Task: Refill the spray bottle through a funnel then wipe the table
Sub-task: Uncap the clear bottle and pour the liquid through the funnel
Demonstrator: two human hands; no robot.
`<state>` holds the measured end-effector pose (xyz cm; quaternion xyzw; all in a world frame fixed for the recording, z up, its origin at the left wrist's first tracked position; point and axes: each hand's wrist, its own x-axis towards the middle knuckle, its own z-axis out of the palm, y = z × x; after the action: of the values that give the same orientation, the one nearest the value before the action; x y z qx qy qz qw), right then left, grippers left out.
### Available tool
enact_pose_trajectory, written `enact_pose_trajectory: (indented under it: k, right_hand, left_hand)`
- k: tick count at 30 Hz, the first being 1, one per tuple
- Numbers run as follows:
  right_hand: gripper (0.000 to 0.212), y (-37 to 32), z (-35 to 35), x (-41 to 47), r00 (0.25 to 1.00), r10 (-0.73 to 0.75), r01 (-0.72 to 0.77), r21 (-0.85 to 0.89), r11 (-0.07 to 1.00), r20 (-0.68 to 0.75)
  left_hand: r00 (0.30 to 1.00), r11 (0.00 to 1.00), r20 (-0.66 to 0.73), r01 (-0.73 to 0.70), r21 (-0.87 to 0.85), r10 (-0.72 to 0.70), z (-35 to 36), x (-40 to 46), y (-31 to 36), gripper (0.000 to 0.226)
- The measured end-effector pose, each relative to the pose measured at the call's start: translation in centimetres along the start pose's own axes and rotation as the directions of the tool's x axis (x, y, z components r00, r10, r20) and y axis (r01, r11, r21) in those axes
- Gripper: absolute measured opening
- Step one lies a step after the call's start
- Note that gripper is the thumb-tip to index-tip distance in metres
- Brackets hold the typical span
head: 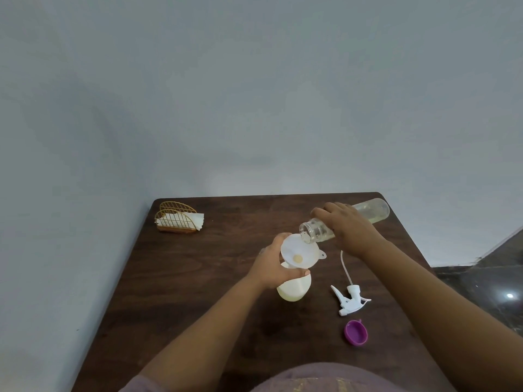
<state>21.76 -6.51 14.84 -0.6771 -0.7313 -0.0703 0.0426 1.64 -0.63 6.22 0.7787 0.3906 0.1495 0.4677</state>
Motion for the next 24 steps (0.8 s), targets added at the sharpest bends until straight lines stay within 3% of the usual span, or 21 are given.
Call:
enact_pose_trajectory:
  k: [24]
  right_hand:
    - [0.047, 0.27, 0.67, 0.10, 1.000, -0.007, 0.007, -0.014, 1.000, -0.026]
  left_hand:
    - [1.000, 1.000, -0.002, -0.006, -0.008, 0.006, -0.12, -0.21, 0.22, 0.087]
